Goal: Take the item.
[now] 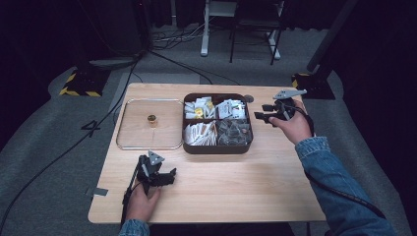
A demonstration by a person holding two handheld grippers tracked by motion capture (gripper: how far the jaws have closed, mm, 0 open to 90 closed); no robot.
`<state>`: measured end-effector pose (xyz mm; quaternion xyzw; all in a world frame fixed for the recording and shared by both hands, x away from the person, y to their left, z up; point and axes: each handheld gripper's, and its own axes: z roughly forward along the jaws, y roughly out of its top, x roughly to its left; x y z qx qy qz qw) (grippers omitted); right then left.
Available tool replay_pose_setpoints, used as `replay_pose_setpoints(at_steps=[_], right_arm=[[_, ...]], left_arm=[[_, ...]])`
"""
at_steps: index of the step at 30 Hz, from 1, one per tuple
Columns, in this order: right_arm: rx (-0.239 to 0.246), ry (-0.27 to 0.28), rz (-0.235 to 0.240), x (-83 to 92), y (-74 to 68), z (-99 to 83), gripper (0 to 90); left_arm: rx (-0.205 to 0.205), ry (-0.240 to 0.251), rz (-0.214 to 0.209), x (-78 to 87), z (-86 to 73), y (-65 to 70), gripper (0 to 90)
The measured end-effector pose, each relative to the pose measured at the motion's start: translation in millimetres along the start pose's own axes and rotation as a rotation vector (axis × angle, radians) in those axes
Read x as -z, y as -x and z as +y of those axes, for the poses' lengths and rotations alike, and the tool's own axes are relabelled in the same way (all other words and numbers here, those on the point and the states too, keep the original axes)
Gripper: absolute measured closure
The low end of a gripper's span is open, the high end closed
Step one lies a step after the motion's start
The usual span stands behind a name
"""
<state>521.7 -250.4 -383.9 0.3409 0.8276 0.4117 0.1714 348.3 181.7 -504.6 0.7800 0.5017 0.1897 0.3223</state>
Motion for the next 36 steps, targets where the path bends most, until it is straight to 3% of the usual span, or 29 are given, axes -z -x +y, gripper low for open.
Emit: replay_pose_setpoints(at_steps=[3, 7, 14, 36], right_arm=[[-0.015, -0.003, -0.001, -9.7, 3.0, 6.1, 46.5], [0.015, 0.000, -0.017, -22.1, 5.2, 14.0, 44.5], [-0.042, 0.006, 0.002, -40.0, 7.1, 22.5, 45.3], [-0.129, -0.020, 0.037, -80.3, 1.5, 31.8, 53.5]], left_arm=[[-0.001, 0.000, 0.000, -0.2, 0.3, -0.3, 14.9], [0.000, -0.001, 0.001, -0.2, 0.4, -0.3, 14.9], [0.001, -0.001, 0.003, 0.5, -0.4, -0.3, 14.9], [0.007, -0.002, 0.004, 0.8, -0.6, -0.4, 14.8]])
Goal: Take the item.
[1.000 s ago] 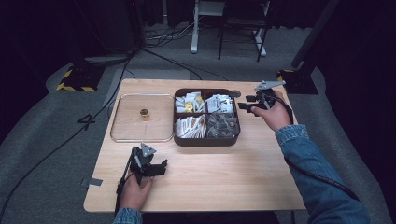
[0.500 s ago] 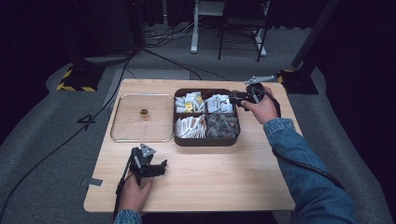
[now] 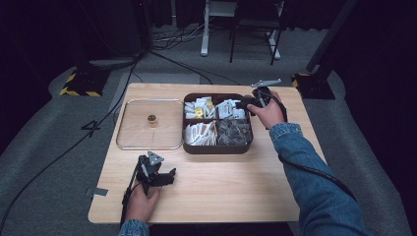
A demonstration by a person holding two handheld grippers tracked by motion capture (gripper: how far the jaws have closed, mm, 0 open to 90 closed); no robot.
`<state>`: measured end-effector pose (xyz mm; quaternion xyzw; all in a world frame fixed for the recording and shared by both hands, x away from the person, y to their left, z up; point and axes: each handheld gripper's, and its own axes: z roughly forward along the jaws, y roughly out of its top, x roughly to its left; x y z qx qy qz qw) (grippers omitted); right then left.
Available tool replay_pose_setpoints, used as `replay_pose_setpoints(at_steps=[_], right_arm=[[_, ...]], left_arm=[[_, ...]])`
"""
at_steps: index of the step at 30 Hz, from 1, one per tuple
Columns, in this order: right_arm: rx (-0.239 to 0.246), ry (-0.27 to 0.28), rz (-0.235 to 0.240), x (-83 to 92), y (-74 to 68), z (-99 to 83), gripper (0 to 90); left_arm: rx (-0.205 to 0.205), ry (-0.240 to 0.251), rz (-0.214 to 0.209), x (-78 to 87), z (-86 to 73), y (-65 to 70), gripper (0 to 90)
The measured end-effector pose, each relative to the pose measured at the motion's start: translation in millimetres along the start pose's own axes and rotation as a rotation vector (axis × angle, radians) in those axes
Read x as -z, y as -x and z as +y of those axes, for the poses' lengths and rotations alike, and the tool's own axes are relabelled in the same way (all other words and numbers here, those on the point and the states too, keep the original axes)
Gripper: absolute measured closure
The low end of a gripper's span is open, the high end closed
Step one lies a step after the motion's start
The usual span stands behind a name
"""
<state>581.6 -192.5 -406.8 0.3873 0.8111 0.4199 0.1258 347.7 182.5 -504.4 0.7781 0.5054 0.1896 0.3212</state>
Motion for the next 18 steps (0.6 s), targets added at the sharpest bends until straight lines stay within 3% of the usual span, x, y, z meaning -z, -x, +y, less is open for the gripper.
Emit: replay_pose_setpoints(at_steps=[11, 18], right_arm=[[-0.030, -0.063, 0.030, -30.7, -10.6, -4.1, 57.1], [-0.069, -0.103, 0.014, -43.7, -15.3, -5.0, 60.8]], left_arm=[[-0.005, 0.001, -0.003, -0.3, 0.4, -0.6, 14.9], [-0.005, 0.000, -0.003, -0.3, 0.4, -0.6, 14.8]])
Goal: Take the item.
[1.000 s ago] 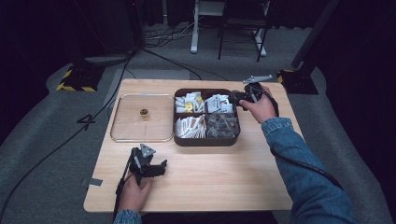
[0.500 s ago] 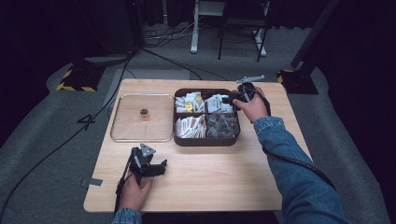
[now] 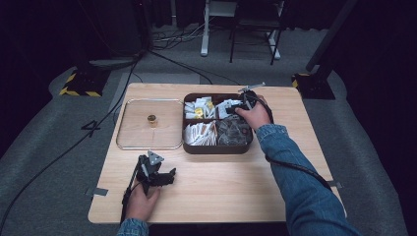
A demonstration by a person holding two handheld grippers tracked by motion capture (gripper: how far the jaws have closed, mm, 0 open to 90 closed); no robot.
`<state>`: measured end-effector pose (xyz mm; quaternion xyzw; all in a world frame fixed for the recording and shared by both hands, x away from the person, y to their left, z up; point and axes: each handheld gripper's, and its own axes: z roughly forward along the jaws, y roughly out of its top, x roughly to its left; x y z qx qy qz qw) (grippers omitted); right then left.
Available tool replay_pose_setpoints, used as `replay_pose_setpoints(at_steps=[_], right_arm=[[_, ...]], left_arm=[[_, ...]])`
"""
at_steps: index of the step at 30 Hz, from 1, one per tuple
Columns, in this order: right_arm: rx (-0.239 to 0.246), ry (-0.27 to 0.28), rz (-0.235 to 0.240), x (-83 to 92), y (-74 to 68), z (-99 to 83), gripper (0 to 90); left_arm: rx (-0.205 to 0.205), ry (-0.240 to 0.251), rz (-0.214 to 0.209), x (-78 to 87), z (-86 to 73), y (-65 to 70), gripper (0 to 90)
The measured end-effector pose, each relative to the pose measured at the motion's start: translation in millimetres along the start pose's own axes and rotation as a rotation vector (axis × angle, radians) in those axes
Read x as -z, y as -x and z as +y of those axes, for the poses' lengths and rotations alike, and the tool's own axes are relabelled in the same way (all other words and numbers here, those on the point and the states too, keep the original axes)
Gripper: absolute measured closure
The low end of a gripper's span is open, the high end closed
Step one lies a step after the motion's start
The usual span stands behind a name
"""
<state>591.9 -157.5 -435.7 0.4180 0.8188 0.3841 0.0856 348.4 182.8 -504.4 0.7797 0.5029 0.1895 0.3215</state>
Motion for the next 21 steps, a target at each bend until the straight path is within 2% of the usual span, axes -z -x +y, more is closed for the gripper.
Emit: replay_pose_setpoints(at_steps=[8, 16, 19, 21], right_arm=[[-0.004, 0.014, -0.001, -3.7, -5.7, 6.0, 64.1], [-0.016, -0.015, -0.022, -22.9, -10.9, 5.8, 63.4], [-0.022, -0.017, -0.034, -28.1, -11.5, 6.1, 66.0], [-0.024, -0.022, -0.021, -29.8, -12.0, 6.7, 71.0]], left_arm=[[-0.001, 0.000, 0.000, 0.0, 0.0, -0.1, 14.9], [-0.005, -0.001, -0.001, 0.0, 0.3, -0.5, 14.8], [-0.005, -0.002, -0.001, 0.1, 0.3, -0.5, 14.9], [-0.005, -0.001, -0.001, 0.0, 0.3, -0.5, 14.9]])
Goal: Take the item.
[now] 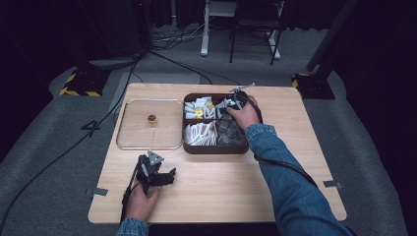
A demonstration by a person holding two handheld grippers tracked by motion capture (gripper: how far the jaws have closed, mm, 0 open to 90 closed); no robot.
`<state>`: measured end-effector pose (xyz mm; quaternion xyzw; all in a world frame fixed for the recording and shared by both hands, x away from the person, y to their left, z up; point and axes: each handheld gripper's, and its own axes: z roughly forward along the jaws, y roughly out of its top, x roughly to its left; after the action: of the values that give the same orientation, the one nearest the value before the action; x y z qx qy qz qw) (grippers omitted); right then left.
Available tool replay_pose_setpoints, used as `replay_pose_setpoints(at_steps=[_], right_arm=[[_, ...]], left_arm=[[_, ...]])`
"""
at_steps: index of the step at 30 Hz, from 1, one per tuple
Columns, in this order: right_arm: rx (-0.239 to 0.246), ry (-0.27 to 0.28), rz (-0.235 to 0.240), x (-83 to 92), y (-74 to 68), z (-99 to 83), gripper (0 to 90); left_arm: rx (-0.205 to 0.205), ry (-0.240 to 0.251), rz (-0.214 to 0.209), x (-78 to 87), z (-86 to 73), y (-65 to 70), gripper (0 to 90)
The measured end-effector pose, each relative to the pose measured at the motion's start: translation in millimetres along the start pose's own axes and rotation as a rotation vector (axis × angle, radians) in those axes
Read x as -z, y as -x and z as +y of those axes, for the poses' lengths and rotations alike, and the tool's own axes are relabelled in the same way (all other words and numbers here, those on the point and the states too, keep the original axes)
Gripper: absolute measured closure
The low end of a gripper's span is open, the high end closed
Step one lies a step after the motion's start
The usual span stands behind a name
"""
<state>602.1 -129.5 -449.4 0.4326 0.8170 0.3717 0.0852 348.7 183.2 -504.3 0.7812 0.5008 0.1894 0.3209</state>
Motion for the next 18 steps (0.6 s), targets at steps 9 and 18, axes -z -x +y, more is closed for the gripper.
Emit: replay_pose_setpoints(at_steps=[9, 18], right_arm=[[-0.002, 0.029, -0.003, 4.7, -1.3, 1.8, 86.5], [-0.005, 0.064, 0.010, 22.6, -2.8, 6.7, 86.7]], left_arm=[[0.000, 0.000, 0.001, 0.1, 0.0, 0.0, 14.8], [0.003, 0.002, 0.000, -0.1, 0.0, 0.2, 14.9]])
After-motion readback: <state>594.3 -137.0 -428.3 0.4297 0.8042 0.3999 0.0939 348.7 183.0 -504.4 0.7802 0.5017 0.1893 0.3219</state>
